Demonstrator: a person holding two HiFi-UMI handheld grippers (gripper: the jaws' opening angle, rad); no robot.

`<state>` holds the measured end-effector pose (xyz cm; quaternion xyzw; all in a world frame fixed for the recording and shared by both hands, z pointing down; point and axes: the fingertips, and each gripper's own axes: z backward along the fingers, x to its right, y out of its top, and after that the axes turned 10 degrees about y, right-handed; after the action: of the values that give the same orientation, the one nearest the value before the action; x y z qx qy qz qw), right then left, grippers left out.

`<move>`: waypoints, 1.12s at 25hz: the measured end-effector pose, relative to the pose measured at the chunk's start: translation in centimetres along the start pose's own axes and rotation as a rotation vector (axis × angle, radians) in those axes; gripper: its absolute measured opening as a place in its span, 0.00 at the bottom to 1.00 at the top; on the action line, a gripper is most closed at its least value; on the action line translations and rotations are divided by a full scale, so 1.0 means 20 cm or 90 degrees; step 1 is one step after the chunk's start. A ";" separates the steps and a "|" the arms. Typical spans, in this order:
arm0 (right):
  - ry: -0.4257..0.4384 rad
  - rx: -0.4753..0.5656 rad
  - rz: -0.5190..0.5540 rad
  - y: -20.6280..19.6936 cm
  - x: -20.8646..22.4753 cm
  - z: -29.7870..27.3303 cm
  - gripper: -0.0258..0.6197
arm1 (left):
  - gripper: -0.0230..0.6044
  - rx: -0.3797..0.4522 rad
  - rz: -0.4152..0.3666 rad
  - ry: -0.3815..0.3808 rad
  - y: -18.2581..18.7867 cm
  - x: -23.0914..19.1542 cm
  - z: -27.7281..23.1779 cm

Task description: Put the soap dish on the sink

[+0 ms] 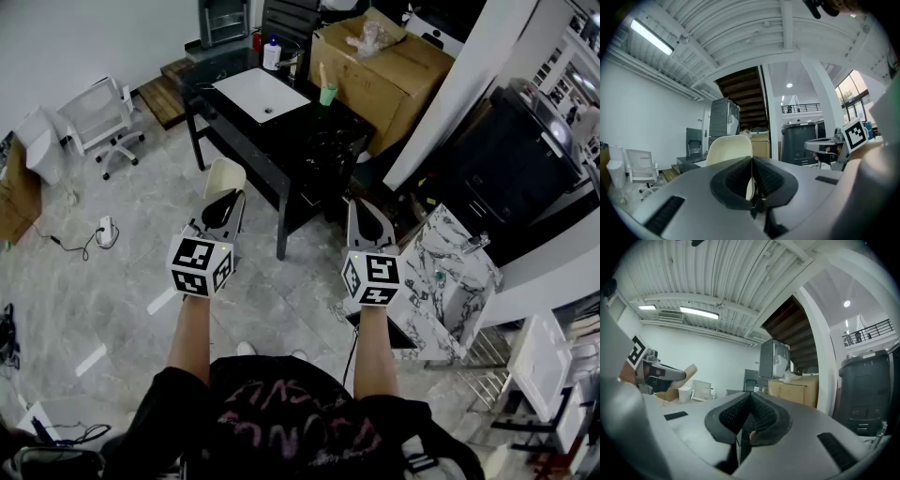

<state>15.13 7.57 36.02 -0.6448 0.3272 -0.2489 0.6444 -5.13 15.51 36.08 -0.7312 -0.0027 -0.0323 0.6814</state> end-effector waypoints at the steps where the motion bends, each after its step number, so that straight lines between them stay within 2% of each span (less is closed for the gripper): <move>1: -0.001 -0.001 0.004 0.00 0.00 0.00 0.06 | 0.07 0.000 0.000 0.000 0.00 0.00 0.00; 15: 0.024 -0.004 0.013 -0.02 -0.08 -0.03 0.06 | 0.07 -0.003 0.002 -0.002 -0.02 -0.01 0.02; 28: 0.012 -0.019 0.018 -0.06 -0.26 -0.10 0.06 | 0.07 -0.002 0.007 -0.029 -0.10 -0.19 0.04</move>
<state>10.25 10.09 37.88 -0.6469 0.3463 -0.2410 0.6352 -9.06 16.67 37.81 -0.7330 -0.0138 -0.0120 0.6800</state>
